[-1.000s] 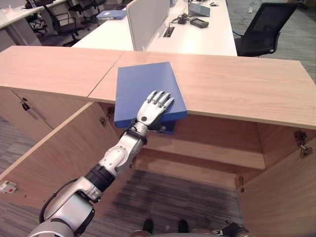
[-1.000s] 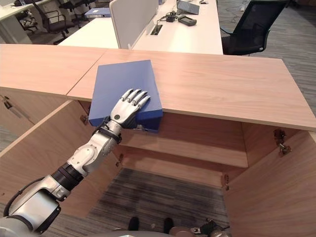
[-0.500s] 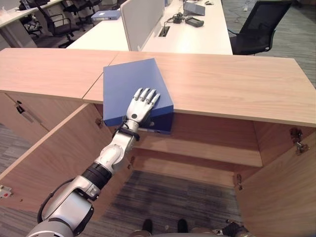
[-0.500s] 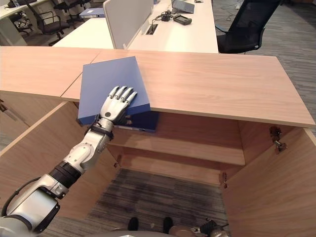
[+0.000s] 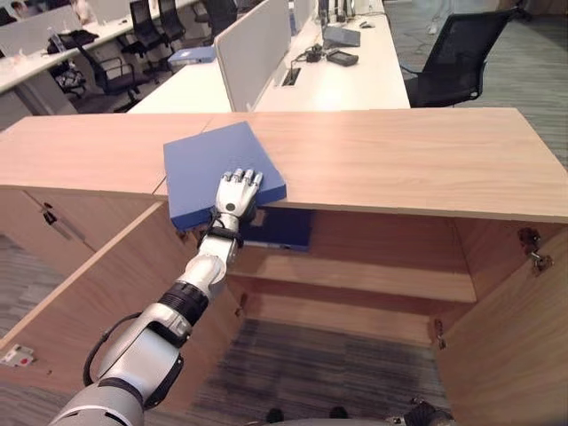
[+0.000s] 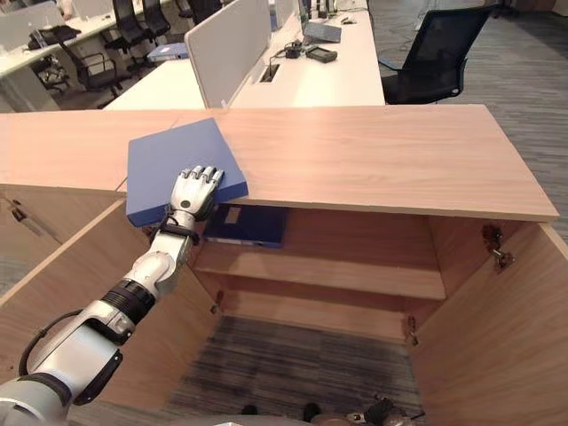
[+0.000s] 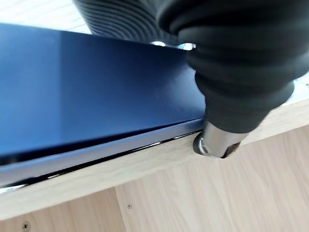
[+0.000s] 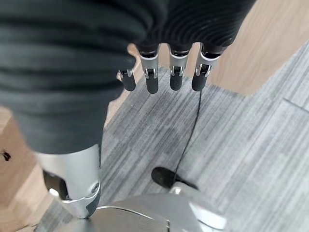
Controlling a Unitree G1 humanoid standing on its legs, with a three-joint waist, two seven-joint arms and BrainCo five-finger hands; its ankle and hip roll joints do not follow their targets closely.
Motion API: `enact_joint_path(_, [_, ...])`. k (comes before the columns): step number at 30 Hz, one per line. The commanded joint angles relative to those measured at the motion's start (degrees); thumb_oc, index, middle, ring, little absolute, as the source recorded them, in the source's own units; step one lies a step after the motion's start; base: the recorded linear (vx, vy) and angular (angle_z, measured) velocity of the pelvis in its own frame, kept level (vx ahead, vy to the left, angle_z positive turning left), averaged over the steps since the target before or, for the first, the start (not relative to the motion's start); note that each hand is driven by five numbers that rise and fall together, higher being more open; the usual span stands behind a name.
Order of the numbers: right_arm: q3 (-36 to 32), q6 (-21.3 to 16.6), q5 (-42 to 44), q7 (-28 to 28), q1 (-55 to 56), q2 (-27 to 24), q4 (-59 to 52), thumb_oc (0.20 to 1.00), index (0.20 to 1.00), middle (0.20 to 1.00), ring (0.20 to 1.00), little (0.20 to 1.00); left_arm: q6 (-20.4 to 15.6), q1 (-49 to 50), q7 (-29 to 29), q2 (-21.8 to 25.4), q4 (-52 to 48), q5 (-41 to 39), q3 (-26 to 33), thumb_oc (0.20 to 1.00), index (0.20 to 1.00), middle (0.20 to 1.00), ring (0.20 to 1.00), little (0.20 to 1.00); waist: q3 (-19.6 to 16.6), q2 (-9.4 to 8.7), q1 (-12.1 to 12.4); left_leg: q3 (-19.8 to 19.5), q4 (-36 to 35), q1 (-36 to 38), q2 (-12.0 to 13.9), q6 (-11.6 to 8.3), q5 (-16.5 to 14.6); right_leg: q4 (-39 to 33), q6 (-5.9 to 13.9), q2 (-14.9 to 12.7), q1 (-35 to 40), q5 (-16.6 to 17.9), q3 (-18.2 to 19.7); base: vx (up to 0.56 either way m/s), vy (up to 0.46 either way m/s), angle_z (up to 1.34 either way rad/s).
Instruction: Put the empty folder in the office cabinet
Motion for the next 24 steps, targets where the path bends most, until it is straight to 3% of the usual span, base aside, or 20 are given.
enact_joint_path(1, [1.8,-0.7,-1.5,-0.2,0.0,1.7,-0.3,1.000,1.000,1.000,1.000,1.000,0.5,0.7,-4.4,0.6,12.2,-1.2,-3.5,0.200,0.200,0.200,0.200,0.200,0.9,-6.42,0.0,0.9,2.6,-1.6,-0.2,0.09,-2.3,0.4,2.36,-1.0,2.5,-6.1,-1.0,0.01,0.008,-0.06])
enact_joint_path(7, [1.8,-0.9,-1.3,-0.3,0.1,1.8,0.2,1.000,1.000,1.000,1.000,1.000,0.2,0.6,-3.7,0.2,15.9,-2.8,-4.3,0.200,0.200,0.200,0.200,0.200,0.9,-6.07,-0.2,1.4,2.6,-1.2,-0.3,0.22,-2.5,0.4,2.42,-1.2,2.9,-6.2,-1.0,0.01,0.001,-0.01])
enact_joint_path(10, [1.4,-1.1,-1.0,-0.4,0.2,1.7,0.2,1.000,1.000,1.000,1.000,1.000,0.2,0.6,-3.0,0.8,13.8,-5.0,-2.9,0.200,0.200,0.200,0.200,0.200,0.9,-6.07,-0.1,1.3,2.5,-1.2,-0.4,0.20,-2.4,0.4,2.49,-1.3,2.9,-6.3,-1.2,0.00,0.000,0.00])
enact_joint_path(11, [0.4,-1.0,-0.6,-0.6,0.4,2.1,-0.3,1.000,1.000,1.000,1.000,1.000,-0.8,2.2,-2.7,1.6,6.5,-10.2,1.1,0.200,0.200,0.200,0.200,0.200,1.1,-6.31,0.4,0.9,2.5,-1.4,-0.5,0.16,-2.3,0.4,2.48,-1.3,2.9,-6.2,-1.4,0.00,0.000,0.00])
enact_joint_path(12, [0.5,-1.0,-0.6,-0.6,0.4,2.0,-0.3,1.000,1.000,1.000,1.000,1.000,-0.8,2.4,-2.9,1.8,6.1,-10.2,1.3,0.200,0.200,0.200,0.200,0.200,1.0,-6.31,0.3,0.9,2.5,-1.4,-0.5,0.16,-2.3,0.4,2.49,-1.3,2.9,-6.3,-1.4,0.00,0.000,0.00])
enact_joint_path(13, [-0.5,-0.8,-0.2,-0.6,0.9,2.0,-0.7,1.000,1.000,1.000,1.000,1.000,-2.0,4.8,-3.2,2.4,-0.8,-13.9,4.6,0.200,0.200,0.200,0.200,0.200,1.2,-6.50,0.6,0.5,2.5,-1.5,-0.7,0.15,-2.3,0.4,2.44,-1.3,2.9,-6.3,-1.6,0.00,0.000,0.00])
enact_joint_path(14, [-2.7,0.0,0.4,-0.7,1.7,2.1,-1.2,1.000,1.000,1.000,1.000,1.000,-5.5,11.0,-3.0,3.9,-15.1,-20.8,10.5,0.200,0.200,0.200,0.200,0.200,1.6,-6.88,1.4,-0.4,2.5,-1.9,-0.9,0.01,-2.4,0.4,2.33,-1.3,2.9,-6.3,-1.7,0.00,0.000,0.00])
enact_joint_path(15, [-2.6,0.1,0.3,-0.6,1.8,2.1,-1.3,1.000,1.000,1.000,1.000,1.000,-5.4,11.6,-3.4,4.1,-15.8,-20.8,10.8,0.200,0.200,0.200,0.200,0.200,1.5,-6.90,1.2,-0.4,2.6,-1.9,-0.9,0.01,-2.4,0.4,2.33,-1.3,2.9,-6.3,-1.7,0.02,-0.013,-0.10])
enact_joint_path(16, [-3.9,0.6,0.5,-0.3,2.1,2.2,-1.6,1.000,1.000,1.000,1.000,1.000,-9.6,18.8,-3.2,4.4,-25.9,-29.9,15.9,0.200,0.200,0.200,0.200,0.200,1.7,-7.10,1.9,-0.9,2.5,-2.0,-1.1,-0.05,-2.3,0.4,2.31,-1.3,3.0,-6.2,-1.9,0.00,0.000,0.00])
enact_joint_path(17, [-3.6,0.6,0.5,-0.3,2.2,2.1,-1.7,1.000,1.000,1.000,1.000,1.000,-9.5,19.3,-3.5,4.5,-26.5,-29.9,16.2,0.200,0.200,0.200,0.200,0.200,1.6,-7.10,1.7,-0.9,2.5,-2.0,-1.1,-0.05,-2.3,0.4,2.31,-1.3,3.0,-6.2,-1.9,0.03,0.006,0.11])
enact_joint_path(18, [-4.4,0.8,0.4,0.1,2.3,2.1,-1.8,1.000,1.000,1.000,1.000,1.000,-13.1,25.6,-4.4,3.2,-33.4,-40.9,20.3,0.200,0.200,0.200,0.200,0.200,1.8,-7.14,2.4,-1.2,2.6,-2.2,-1.3,-0.01,-2.2,0.4,2.30,-1.4,3.0,-6.1,-2.1,0.02,0.009,0.24])
enact_joint_path(19, [-4.3,0.8,0.4,0.1,2.3,2.1,-1.8,1.000,1.000,1.000,1.000,1.000,-13.0,25.9,-4.5,3.2,-33.7,-41.0,20.5,0.200,0.200,0.200,0.200,0.200,1.7,-7.14,2.3,-1.2,2.6,-2.1,-1.3,-0.01,-2.2,0.4,2.31,-1.4,3.0,-6.1,-2.1,0.03,0.011,0.13])
enact_joint_path(22, [-5.6,0.6,-0.1,1.4,2.7,1.9,-1.6,1.000,1.000,1.000,1.000,1.000,-19.0,36.9,-11.6,3.2,-44.7,-60.2,25.9,0.200,0.200,0.200,0.200,0.200,1.9,-6.86,3.3,-1.8,2.5,-2.2,-1.4,0.19,-2.0,0.4,2.32,-1.5,2.9,-5.9,-2.3,0.02,0.015,0.13])
enact_joint_path(24, [-6.1,0.4,-0.3,2.0,2.7,1.6,-1.5,1.000,1.000,1.000,1.000,1.000,-20.7,42.8,-14.6,4.4,-49.7,-67.8,28.6,0.200,0.200,0.200,0.200,0.200,1.9,-6.57,3.8,-2.0,2.3,-2.0,-1.2,0.28,-2.4,0.4,2.30,-1.3,3.1,-6.2,-2.3,0.02,0.007,0.02])
